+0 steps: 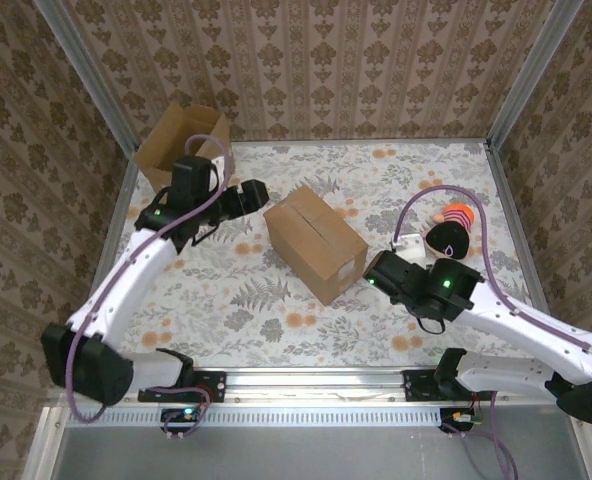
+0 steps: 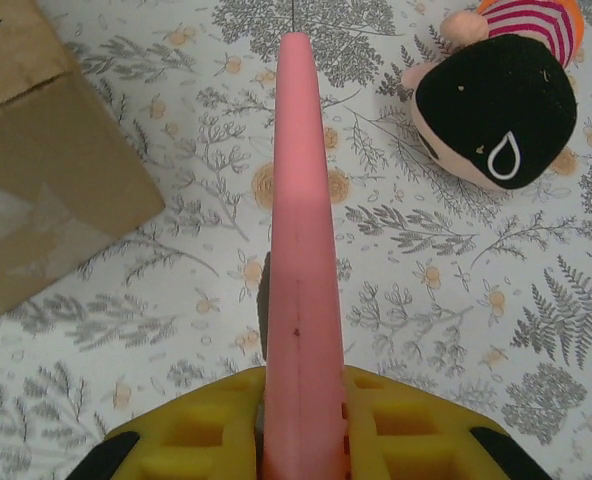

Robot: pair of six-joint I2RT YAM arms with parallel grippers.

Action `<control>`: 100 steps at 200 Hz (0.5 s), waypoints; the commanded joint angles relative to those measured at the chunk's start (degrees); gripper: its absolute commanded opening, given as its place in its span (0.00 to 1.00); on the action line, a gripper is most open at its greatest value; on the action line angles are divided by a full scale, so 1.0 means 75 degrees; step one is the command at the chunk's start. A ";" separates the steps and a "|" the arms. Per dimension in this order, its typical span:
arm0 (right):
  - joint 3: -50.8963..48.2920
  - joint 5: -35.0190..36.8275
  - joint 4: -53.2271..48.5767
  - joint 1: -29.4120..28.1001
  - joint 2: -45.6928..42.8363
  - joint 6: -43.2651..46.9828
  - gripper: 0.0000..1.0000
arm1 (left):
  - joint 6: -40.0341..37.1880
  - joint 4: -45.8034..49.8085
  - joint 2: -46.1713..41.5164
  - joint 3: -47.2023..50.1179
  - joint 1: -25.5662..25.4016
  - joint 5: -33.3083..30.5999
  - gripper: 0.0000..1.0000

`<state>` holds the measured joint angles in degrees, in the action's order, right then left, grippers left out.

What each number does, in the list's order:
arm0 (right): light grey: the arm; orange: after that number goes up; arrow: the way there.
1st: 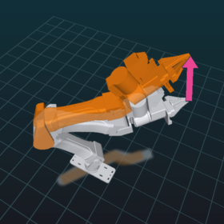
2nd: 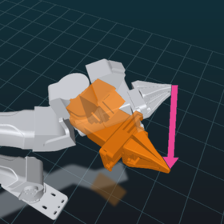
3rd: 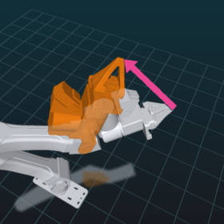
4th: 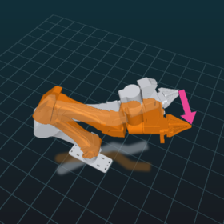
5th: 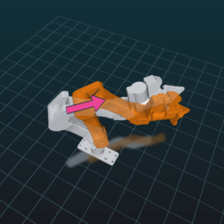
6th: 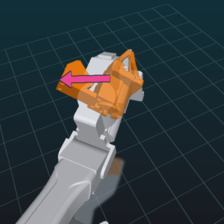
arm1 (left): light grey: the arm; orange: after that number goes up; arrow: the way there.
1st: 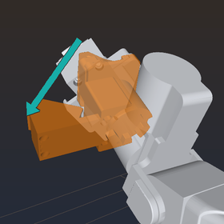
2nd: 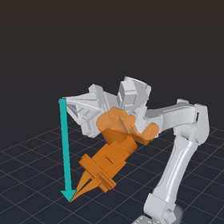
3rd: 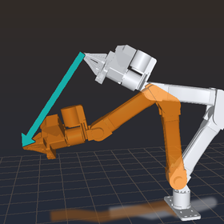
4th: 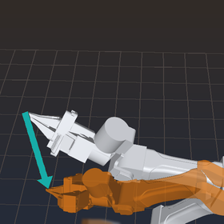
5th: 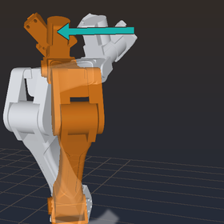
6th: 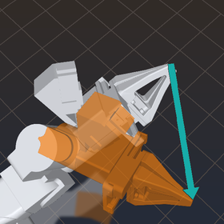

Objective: Unpack the express box

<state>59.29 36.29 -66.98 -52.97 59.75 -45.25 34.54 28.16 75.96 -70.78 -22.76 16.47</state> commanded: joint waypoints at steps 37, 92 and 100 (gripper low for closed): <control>-0.0543 0.0405 0.1454 0.0349 0.0712 -0.0455 0.00 | -0.1123 0.0596 0.2241 -0.1367 0.0246 -0.0956 0.78; -0.0409 -0.0329 0.2461 0.0860 0.1442 -0.0001 0.00 | -0.1079 0.0298 0.3089 -0.1366 0.0240 -0.1085 0.80; -0.0324 -0.0452 0.2619 0.0957 0.1582 0.0135 0.00 | -0.1056 0.0248 0.3090 -0.1230 0.0225 -0.1056 0.80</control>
<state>55.51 34.61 -52.82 -47.62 69.32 -45.47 27.77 30.81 98.48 -80.82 -21.28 9.15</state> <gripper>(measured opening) 0.197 0.797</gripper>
